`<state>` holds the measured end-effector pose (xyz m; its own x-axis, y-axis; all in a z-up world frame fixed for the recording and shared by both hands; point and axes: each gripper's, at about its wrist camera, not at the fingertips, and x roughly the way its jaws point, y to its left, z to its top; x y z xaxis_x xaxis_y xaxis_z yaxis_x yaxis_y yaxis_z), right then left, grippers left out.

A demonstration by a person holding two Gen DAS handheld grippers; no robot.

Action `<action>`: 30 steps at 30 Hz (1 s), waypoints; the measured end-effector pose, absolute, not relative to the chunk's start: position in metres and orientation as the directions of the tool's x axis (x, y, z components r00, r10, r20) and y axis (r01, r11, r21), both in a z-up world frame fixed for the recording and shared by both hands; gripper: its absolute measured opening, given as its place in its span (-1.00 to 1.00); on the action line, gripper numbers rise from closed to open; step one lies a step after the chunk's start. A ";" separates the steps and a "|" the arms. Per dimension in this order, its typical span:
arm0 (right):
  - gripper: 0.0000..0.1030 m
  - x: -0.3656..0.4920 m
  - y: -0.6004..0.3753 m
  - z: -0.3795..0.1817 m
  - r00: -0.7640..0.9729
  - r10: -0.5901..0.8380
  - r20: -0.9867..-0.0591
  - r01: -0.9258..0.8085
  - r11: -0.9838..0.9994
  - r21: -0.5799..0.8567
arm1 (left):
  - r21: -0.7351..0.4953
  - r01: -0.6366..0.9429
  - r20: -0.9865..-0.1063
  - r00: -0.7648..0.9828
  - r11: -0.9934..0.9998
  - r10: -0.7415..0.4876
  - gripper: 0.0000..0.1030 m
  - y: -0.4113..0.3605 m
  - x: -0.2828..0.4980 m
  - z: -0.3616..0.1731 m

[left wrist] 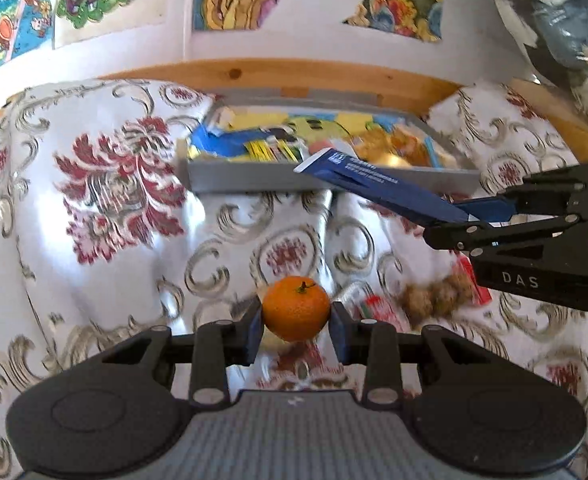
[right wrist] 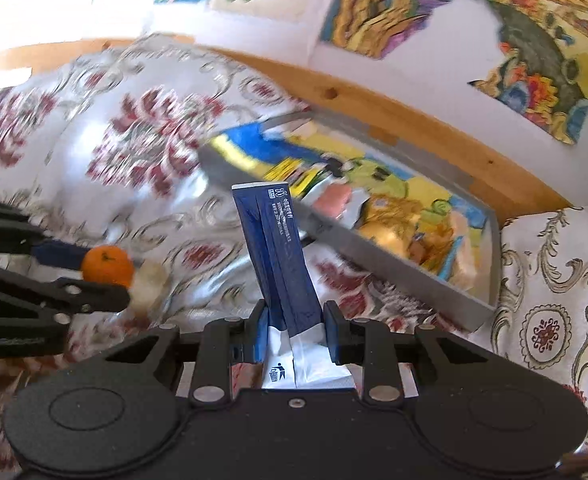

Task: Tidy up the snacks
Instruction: 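Carry the orange with the left tool while the right tool carries the tube to the tray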

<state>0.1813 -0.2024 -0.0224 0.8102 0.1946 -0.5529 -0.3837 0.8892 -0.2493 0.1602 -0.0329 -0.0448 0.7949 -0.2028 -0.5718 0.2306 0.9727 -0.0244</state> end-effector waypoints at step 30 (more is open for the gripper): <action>-0.41 0.318 -0.300 -0.014 0.869 0.186 -0.458 -0.094 0.972 0.217 | -0.081 0.036 -0.599 0.797 0.996 -0.078 -0.25 -0.113 0.360 0.013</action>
<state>0.3182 -0.3003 -0.0143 0.8695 0.1863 -0.4576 -0.0940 0.9717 0.2169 0.3601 -0.1127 0.0133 0.7971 -0.0779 -0.5987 0.0362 0.9960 -0.0813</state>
